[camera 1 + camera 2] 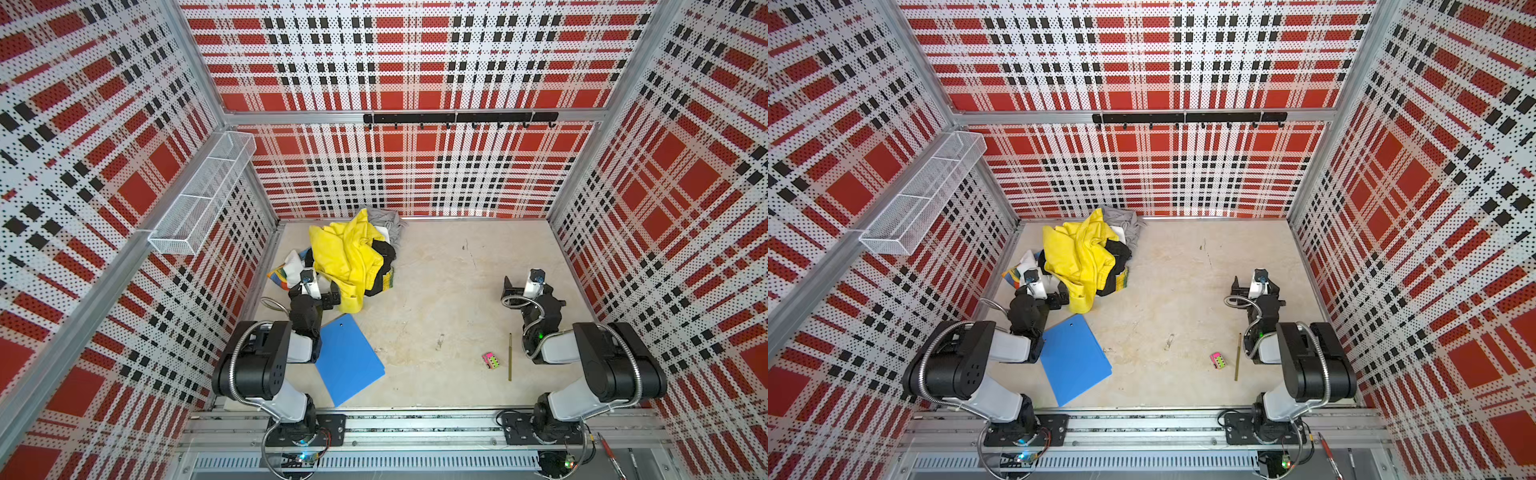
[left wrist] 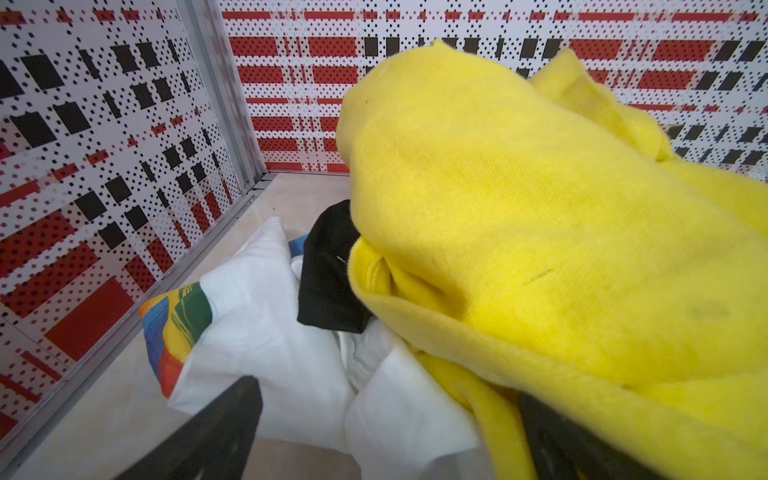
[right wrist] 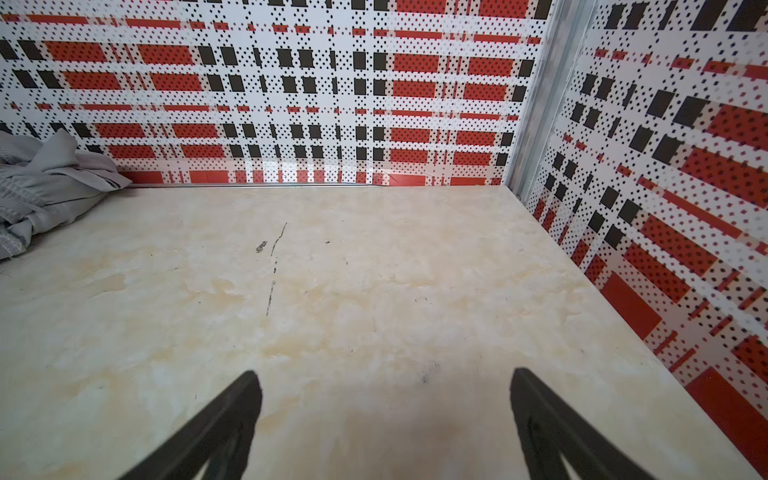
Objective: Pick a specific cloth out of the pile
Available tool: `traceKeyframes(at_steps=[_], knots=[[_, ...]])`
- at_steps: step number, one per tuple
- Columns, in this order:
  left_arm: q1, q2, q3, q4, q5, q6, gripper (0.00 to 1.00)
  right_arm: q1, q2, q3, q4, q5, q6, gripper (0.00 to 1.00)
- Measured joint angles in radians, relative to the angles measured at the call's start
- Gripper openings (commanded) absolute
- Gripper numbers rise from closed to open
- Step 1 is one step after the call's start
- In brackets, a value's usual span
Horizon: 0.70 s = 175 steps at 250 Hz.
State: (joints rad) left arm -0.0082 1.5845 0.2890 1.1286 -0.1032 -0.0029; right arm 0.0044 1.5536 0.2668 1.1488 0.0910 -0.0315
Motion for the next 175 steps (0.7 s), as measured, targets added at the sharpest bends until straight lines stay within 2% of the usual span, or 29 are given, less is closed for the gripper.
traceKeyframes(at_steps=[175], knots=[[0.0,0.0,0.0,0.0,0.0,0.0,0.99,0.0,0.0,0.0,0.0,-0.014,-0.002,1.0]])
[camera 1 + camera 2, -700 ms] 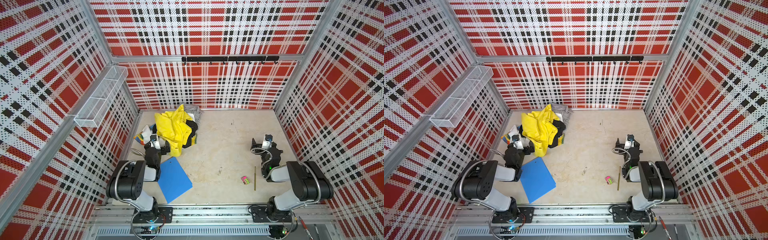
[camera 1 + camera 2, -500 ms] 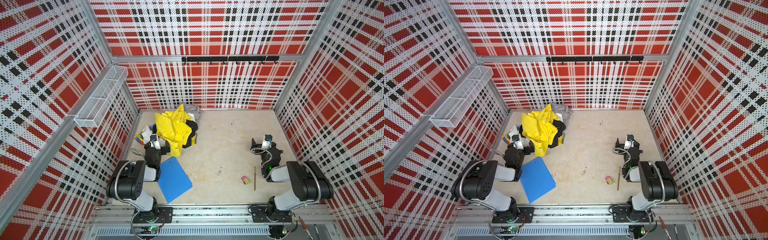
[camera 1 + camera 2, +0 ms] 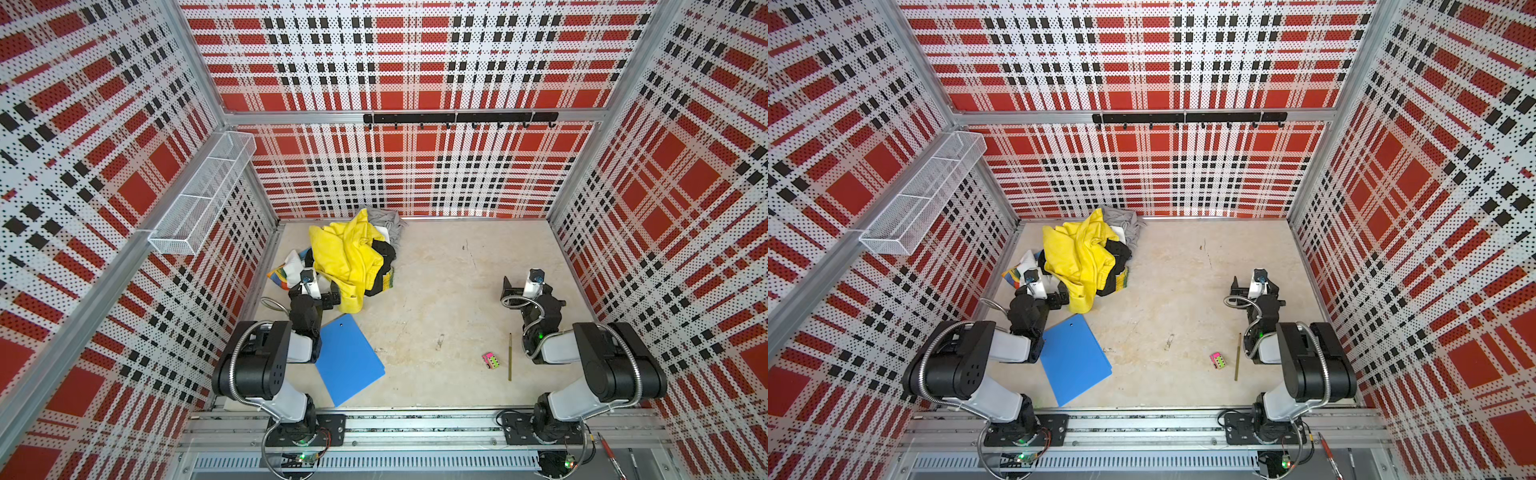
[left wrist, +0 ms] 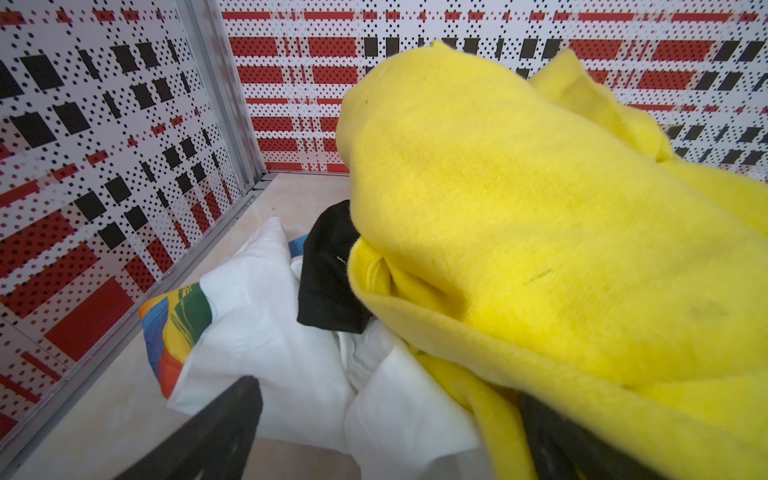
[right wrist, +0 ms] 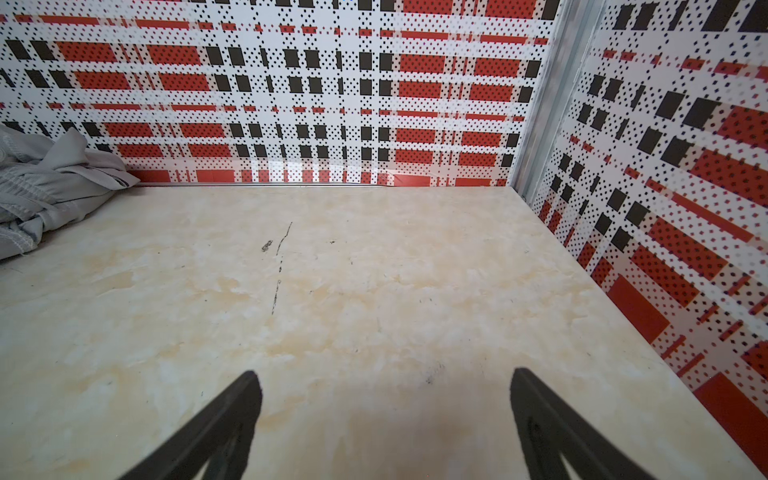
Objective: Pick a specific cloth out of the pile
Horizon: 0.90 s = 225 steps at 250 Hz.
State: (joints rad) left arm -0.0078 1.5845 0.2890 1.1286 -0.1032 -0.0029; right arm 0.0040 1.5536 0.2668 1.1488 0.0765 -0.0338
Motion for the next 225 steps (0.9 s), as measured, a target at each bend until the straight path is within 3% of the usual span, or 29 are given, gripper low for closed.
traceKeyframes(at_steps=[225], knots=[[0.023,0.0,0.0,0.0,0.055,-0.017,0.99,0.0,0.0,0.0,0.0,0.0,0.0,1.0]])
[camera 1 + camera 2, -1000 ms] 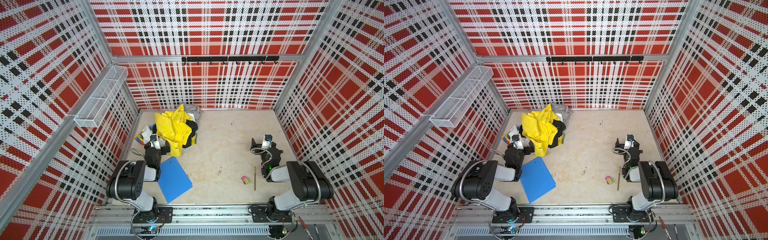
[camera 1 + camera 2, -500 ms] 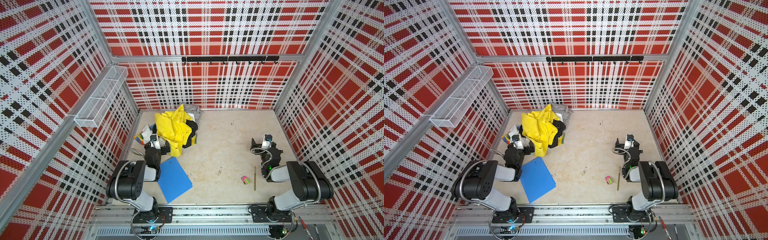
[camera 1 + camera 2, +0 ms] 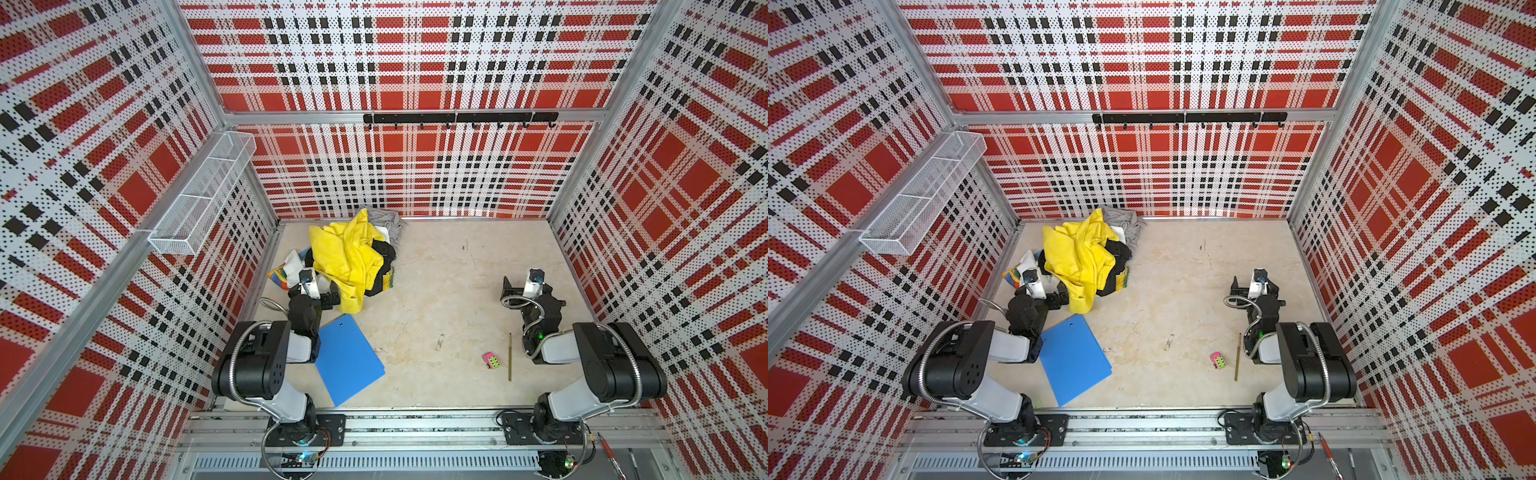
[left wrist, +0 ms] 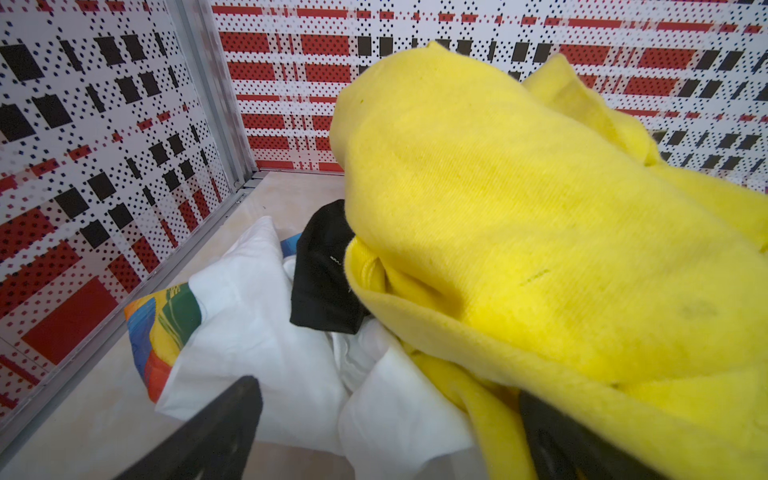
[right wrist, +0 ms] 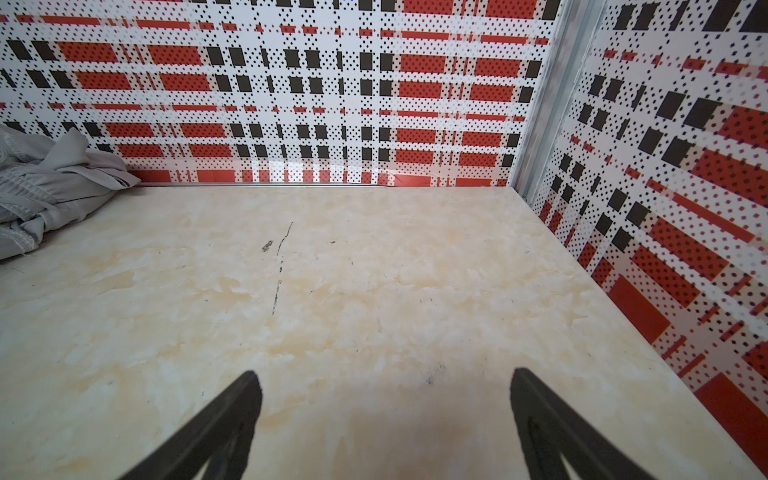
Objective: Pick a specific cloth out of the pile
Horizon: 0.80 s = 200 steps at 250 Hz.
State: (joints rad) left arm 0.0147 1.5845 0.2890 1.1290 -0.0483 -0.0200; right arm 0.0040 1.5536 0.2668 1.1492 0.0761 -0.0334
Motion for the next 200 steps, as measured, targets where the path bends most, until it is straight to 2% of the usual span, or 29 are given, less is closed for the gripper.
traceKeyframes(at_steps=[119,161,200], knots=[[0.005,-0.017,-0.015,0.014,0.045,0.002,0.99,0.0,-0.013,-0.051,0.071,0.039,0.008,1.0],[-0.003,-0.039,-0.019,0.009,0.042,0.005,0.99,0.0,-0.071,-0.058,0.063,0.05,0.008,1.0],[-0.019,-0.119,-0.015,-0.061,0.033,0.019,0.99,0.0,-0.165,-0.057,-0.005,0.074,0.02,1.0]])
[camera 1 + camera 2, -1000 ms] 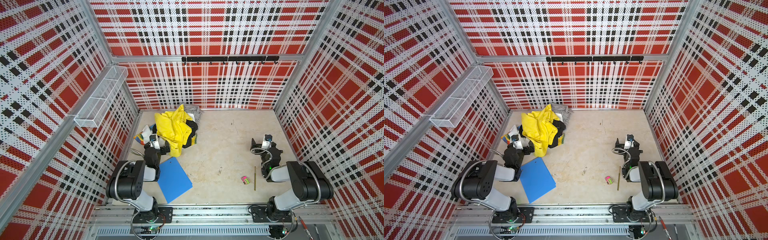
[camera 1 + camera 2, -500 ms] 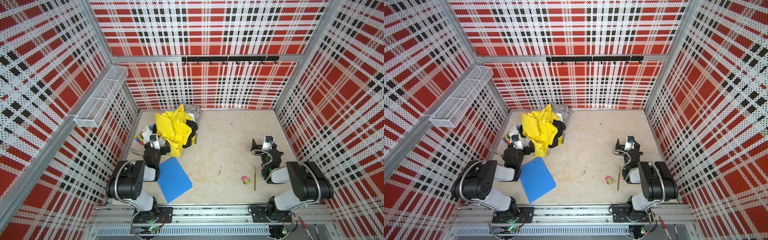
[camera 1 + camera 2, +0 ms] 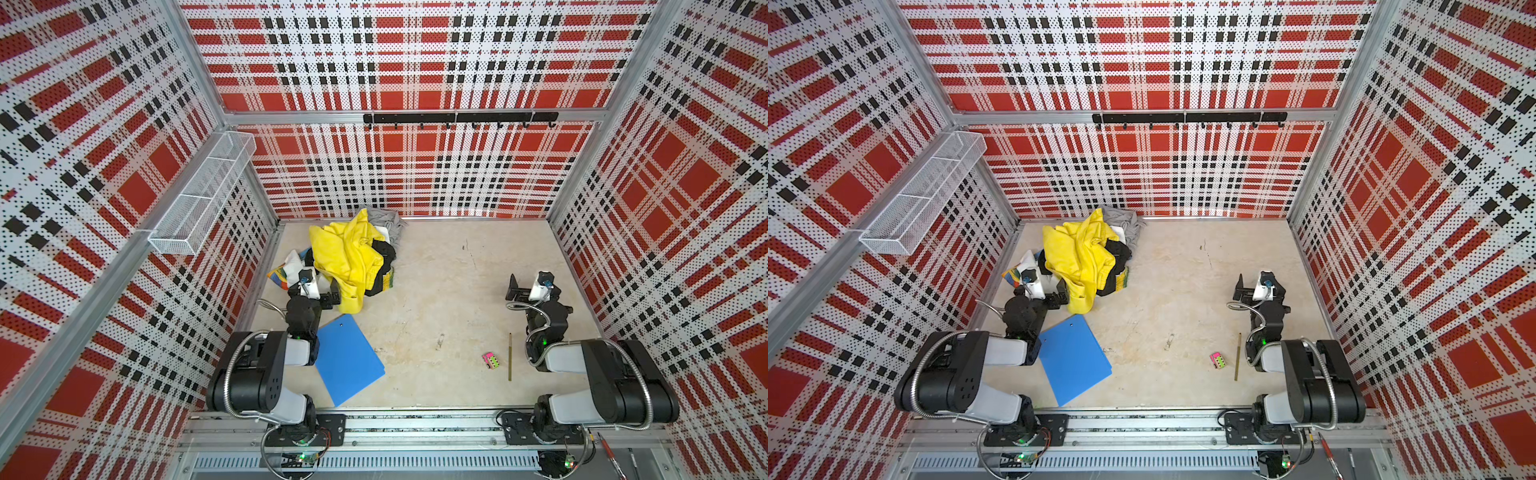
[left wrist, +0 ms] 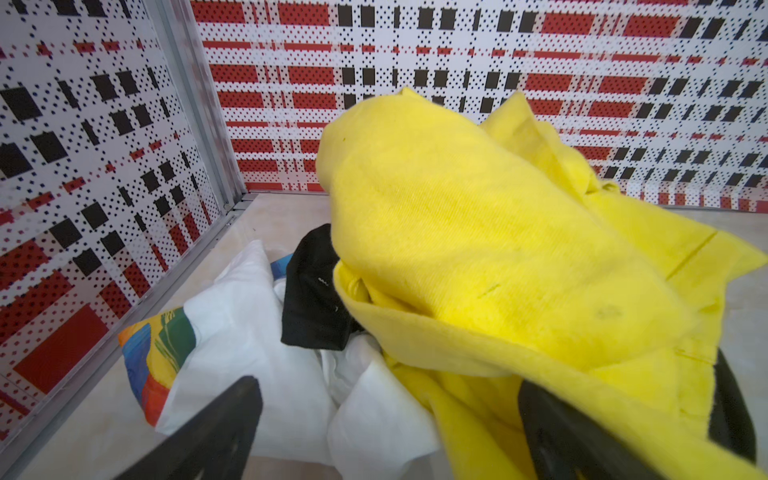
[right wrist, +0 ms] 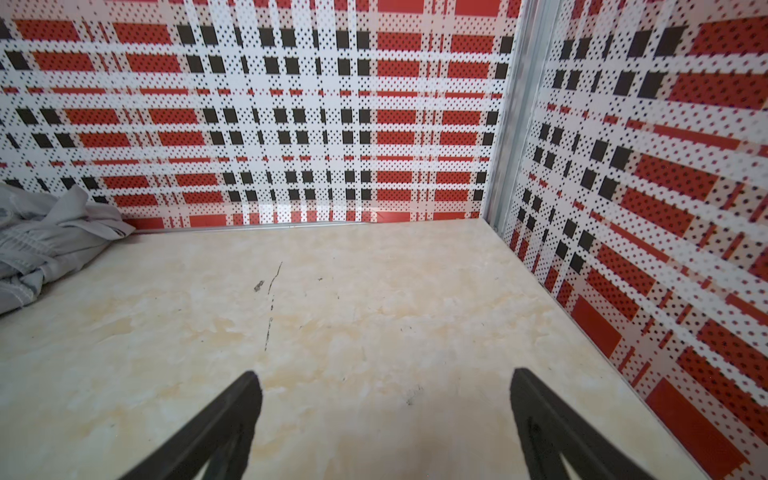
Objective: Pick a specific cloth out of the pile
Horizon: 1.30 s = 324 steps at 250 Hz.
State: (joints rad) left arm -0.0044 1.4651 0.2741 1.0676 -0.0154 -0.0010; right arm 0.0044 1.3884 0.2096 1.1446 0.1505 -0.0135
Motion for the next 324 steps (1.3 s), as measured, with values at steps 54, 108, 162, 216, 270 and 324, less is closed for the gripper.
traceKeyframes(at_steps=[54,108,162,216,270,324], knots=[[-0.068,-0.193,0.114,-0.265,-0.042,-0.003,0.99,0.0,-0.165,0.088,-0.278,0.024,0.047,1.0],[-0.134,-0.396,0.23,-0.499,-0.059,-0.102,0.99,0.023,-0.275,0.206,-0.534,0.007,0.14,1.0],[-0.145,-0.472,0.34,-0.808,-0.074,-0.24,0.99,0.153,-0.354,0.348,-0.785,0.021,0.23,1.0],[-0.092,-0.457,0.431,-1.094,-0.039,-0.351,0.99,0.329,-0.383,0.517,-0.956,0.011,0.307,1.0],[0.066,-0.431,0.429,-1.205,0.103,-0.442,0.99,0.332,-0.456,0.509,-0.991,-0.073,0.426,1.0],[0.135,-0.381,0.425,-1.255,0.142,-0.489,0.99,0.332,-0.521,0.508,-1.084,-0.116,0.448,1.0]])
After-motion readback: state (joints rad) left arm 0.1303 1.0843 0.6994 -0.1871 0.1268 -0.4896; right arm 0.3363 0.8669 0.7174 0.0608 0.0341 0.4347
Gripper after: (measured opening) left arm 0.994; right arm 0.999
